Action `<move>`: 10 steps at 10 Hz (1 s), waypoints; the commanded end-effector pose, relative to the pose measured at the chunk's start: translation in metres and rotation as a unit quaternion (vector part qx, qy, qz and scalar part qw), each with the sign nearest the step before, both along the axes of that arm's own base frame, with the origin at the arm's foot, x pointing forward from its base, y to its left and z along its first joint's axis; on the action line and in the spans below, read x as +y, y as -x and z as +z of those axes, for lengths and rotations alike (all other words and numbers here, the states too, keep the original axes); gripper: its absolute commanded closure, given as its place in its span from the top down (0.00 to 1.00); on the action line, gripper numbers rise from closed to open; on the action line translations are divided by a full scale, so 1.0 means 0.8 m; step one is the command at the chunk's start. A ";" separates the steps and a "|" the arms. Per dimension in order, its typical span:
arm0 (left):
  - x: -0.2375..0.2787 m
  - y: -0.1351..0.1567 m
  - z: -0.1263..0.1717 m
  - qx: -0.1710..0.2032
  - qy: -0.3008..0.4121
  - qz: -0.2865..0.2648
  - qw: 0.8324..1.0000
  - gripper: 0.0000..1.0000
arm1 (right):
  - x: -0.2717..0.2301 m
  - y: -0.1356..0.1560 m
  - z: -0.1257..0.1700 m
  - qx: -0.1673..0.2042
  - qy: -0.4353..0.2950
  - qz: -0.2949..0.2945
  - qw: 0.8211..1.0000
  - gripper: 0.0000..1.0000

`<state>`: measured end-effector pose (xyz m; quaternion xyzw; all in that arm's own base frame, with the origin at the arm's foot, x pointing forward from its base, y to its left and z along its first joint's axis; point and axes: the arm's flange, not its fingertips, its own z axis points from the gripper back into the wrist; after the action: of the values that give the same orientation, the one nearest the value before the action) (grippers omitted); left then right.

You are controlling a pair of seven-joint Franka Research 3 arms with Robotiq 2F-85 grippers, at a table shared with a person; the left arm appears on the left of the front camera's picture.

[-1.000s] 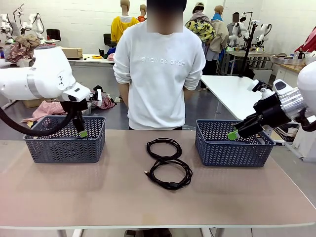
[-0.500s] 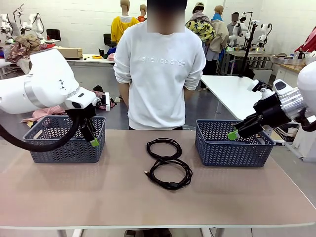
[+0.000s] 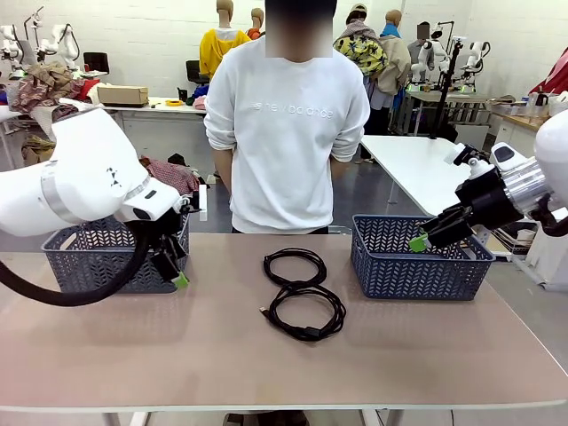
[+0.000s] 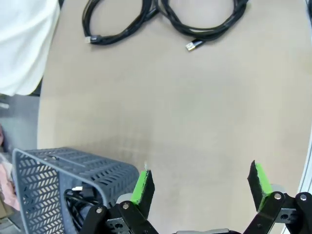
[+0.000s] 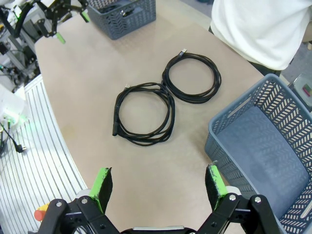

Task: Organize the cables according to human instructions.
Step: Pick up a bundle of cables and place it in the basket indicated by the human.

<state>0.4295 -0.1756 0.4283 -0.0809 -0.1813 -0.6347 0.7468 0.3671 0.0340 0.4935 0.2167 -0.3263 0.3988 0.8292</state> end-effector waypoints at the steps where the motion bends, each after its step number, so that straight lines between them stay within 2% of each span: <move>1: 0.006 0.011 -0.009 -0.009 0.009 -0.016 1.000 1.00 | -0.001 -0.004 -0.001 -0.010 -0.013 0.010 1.000 1.00; 3: -0.003 0.006 -0.005 0.001 -0.001 -0.005 1.000 1.00 | -0.001 -0.004 -0.001 -0.010 -0.013 0.010 1.000 1.00; 10: -0.003 0.006 -0.005 0.001 -0.001 -0.005 1.000 1.00 | -0.001 -0.004 -0.001 -0.010 -0.013 0.010 1.000 1.00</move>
<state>0.4236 -0.1799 0.4223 -0.0812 -0.1784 -0.6398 0.7431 0.3671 0.0340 0.4935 0.2167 -0.3263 0.3989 0.8291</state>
